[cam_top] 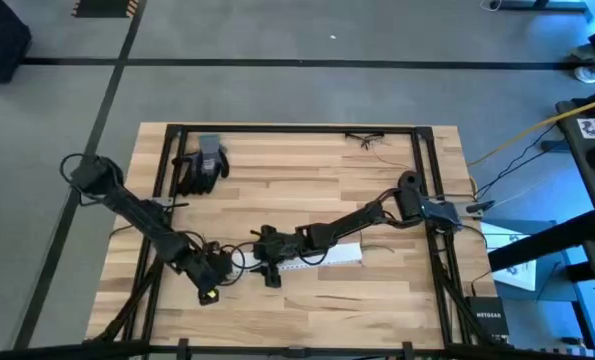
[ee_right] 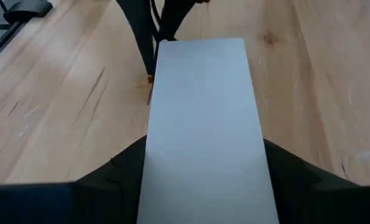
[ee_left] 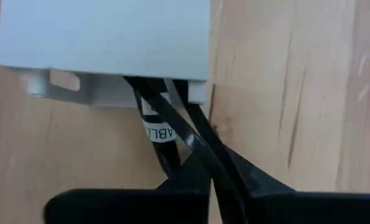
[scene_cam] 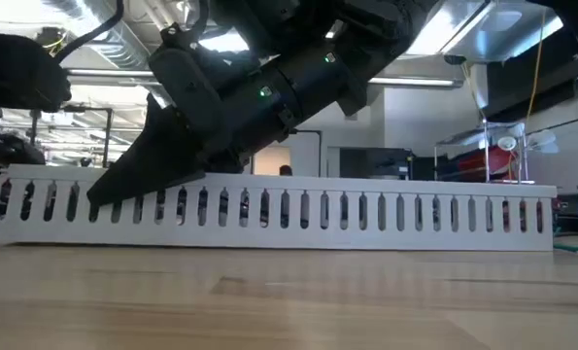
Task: Ziptie cables
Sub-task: Close the white cable duct
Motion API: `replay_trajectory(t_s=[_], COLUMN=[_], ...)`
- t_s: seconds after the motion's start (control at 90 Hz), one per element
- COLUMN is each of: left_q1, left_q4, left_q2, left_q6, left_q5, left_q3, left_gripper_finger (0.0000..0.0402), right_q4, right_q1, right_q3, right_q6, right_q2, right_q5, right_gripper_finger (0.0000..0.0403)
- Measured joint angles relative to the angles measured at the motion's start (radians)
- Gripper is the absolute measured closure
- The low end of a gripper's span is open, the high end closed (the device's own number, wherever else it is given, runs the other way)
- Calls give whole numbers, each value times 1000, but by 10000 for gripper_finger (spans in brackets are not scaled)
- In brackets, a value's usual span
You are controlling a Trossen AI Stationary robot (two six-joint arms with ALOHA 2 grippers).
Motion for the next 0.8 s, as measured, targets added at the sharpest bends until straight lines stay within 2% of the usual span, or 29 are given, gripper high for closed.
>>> replay_trajectory(t_s=[0.211,0.333,0.511,0.7,0.8], left_q1=[10,15,-1,-36,-50], left_q4=[17,-14,-227,-453,-448], left_q2=[0,-7,-77,-135,-136], left_q6=[-33,7,-40,-111,-150], left_q5=[17,104,127,84,71], left_q3=[0,14,65,106,79], left_gripper_finger=[295,265,269,285,286], right_q4=[0,0,0,5,7], right_q1=[0,0,0,-1,-2], right_q3=[0,0,0,1,1], right_q6=[0,0,1,0,1], right_q2=[0,0,0,0,1], right_q5=[-2,-3,-3,-4,-3], right_gripper_finger=[175,175,175,175,175])
